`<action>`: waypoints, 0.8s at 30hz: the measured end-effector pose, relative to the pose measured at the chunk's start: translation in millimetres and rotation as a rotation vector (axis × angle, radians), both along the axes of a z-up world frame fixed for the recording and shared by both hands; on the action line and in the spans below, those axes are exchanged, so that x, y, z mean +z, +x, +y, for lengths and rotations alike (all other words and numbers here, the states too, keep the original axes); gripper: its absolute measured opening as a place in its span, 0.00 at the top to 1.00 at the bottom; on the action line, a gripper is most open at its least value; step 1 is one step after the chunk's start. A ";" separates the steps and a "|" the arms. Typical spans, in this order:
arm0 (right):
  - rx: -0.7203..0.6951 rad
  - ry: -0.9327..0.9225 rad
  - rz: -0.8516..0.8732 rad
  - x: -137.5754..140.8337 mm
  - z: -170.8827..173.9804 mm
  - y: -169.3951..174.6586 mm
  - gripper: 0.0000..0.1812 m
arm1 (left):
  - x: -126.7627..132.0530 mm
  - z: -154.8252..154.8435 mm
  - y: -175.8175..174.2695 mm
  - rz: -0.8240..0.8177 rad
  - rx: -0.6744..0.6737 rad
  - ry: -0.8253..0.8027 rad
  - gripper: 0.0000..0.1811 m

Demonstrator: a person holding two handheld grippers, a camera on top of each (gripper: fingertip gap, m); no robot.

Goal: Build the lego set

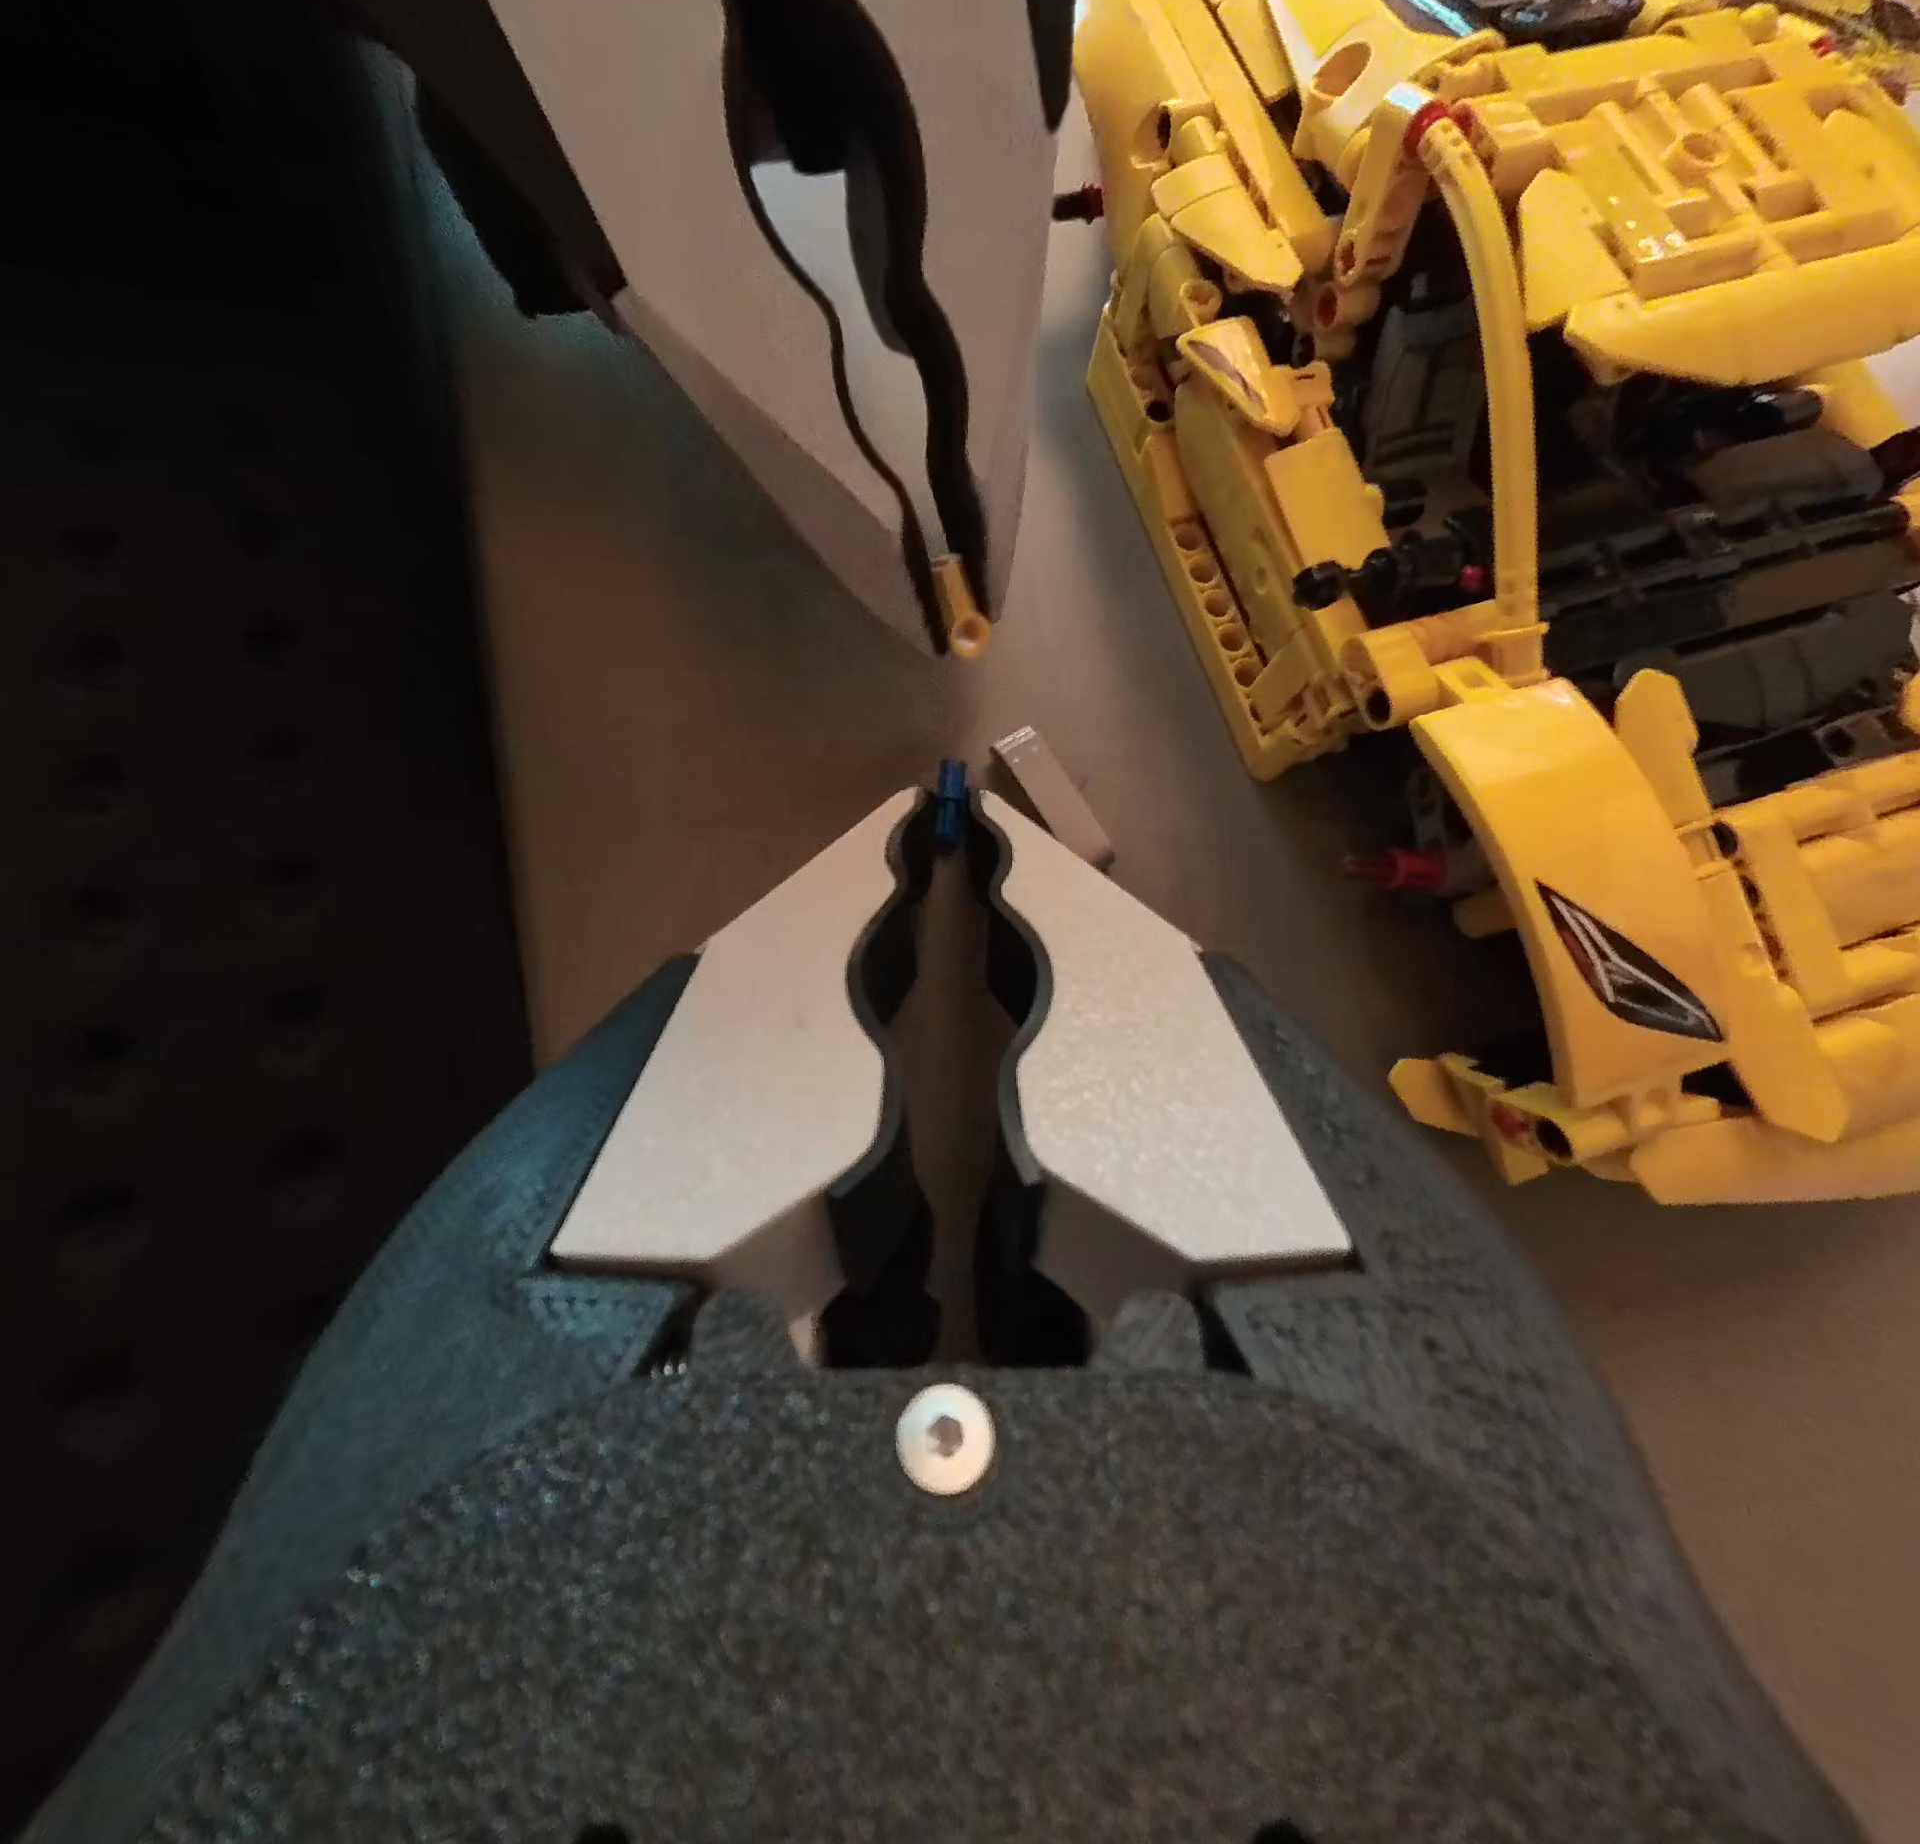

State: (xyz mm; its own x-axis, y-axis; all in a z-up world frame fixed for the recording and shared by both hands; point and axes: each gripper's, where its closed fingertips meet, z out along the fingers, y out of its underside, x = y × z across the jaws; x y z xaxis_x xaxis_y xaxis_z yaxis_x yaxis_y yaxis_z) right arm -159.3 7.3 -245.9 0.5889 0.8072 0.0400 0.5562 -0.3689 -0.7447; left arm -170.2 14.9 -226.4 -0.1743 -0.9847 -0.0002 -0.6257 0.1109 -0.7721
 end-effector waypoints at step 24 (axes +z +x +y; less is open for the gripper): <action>-0.417 -0.874 -0.557 38.8 -108.5 276.9 0.98 | 56.6 5.2 9.2 -0.293 0.035 0.234 0.96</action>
